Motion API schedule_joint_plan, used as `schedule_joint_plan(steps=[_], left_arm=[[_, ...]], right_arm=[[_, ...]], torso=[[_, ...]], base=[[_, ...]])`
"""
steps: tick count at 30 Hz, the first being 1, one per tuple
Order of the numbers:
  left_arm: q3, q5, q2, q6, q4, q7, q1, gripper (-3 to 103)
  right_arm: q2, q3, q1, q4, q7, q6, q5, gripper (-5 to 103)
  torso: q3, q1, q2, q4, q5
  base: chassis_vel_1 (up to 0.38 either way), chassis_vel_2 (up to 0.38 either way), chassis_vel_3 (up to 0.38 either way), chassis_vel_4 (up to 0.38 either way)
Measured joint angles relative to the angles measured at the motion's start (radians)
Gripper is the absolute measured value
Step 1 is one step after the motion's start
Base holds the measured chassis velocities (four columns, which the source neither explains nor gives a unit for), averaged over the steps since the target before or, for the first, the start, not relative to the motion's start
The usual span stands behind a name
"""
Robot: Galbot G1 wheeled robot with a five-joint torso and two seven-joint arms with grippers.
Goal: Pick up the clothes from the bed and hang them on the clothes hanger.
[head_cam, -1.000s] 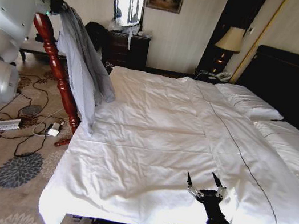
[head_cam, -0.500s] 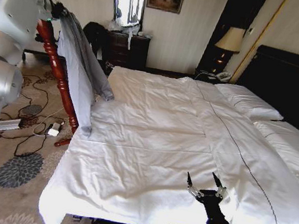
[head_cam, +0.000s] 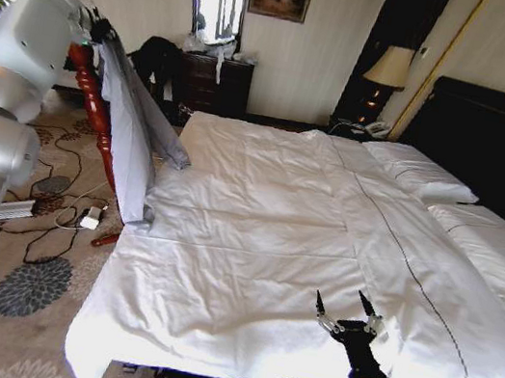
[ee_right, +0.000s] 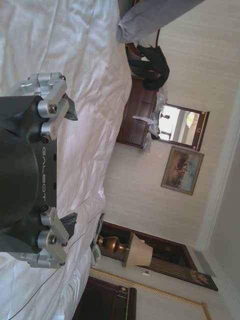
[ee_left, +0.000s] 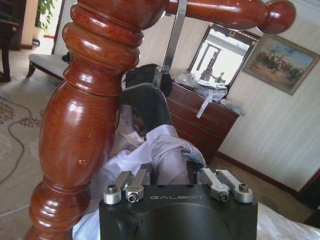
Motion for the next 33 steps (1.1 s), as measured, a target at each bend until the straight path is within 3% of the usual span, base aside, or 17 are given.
schedule_joint_plan(steps=[1, 3, 6, 8, 9, 12, 18, 24, 33], left_arm=[[0.012, -0.016, 0.023, -0.002, -0.035, -0.014, 0.020, 53], [0.014, -0.028, 0.036, -0.002, -0.051, -0.023, 0.024, 64], [0.020, -0.039, 0.046, 0.000, -0.069, -0.026, 0.025, 68], [0.037, -0.060, 0.063, 0.004, -0.101, -0.037, 0.025, 80], [0.037, -0.060, 0.063, 0.004, -0.101, -0.037, 0.025, 80], [0.090, -0.130, 0.103, 0.016, -0.177, -0.066, 0.034, 95], [0.141, -0.227, 0.189, 0.042, -0.331, -0.118, 0.084, 100], [0.132, -0.279, 0.286, 0.064, -0.476, -0.156, 0.151, 100], [0.111, -0.349, 0.357, 0.082, -0.601, -0.198, 0.198, 100]], right_arm=[[0.000, 0.000, 0.000, 0.000, 0.000, 0.000, 0.000, 100], [0.000, 0.000, 0.000, 0.000, 0.000, 0.000, 0.000, 100], [0.000, 0.000, 0.000, 0.000, 0.000, 0.000, 0.000, 100], [0.000, 0.000, 0.000, 0.000, 0.000, 0.000, 0.000, 100], [0.000, 0.000, 0.000, 0.000, 0.000, 0.000, 0.000, 100], [0.000, 0.000, 0.000, 0.000, 0.000, 0.000, 0.000, 100], [0.000, 0.000, 0.000, 0.000, 0.000, 0.000, 0.000, 100], [0.000, 0.000, 0.000, 0.000, 0.000, 0.000, 0.000, 100], [0.000, 0.000, 0.000, 0.000, 0.000, 0.000, 0.000, 100]], torso=[[0.000, 0.000, 0.000, 0.0003, -0.0009], [0.000, 0.000, 0.000, 0.0008, -0.0009], [0.000, 0.000, 0.000, 0.0003, -0.0002], [0.000, 0.000, 0.000, -0.0001, -0.0003], [0.000, 0.000, 0.000, -0.0001, -0.0003], [0.000, 0.000, 0.000, 0.0004, -0.0002], [0.000, 0.000, 0.000, 0.0002, -0.0003], [0.000, 0.000, 0.000, 0.0007, -0.0006], [0.000, 0.000, 0.000, 0.0003, -0.0003]], base=[[0.000, 0.000, 0.000, 0.000], [0.000, 0.000, 0.000, 0.000], [0.000, 0.000, 0.000, 0.000], [0.000, 0.000, 0.000, 0.000], [0.000, 0.000, 0.000, 0.000], [0.000, 0.000, 0.000, 0.000], [0.000, 0.000, 0.000, 0.000], [0.000, 0.000, 0.000, 0.000], [0.000, 0.000, 0.000, 0.000]])
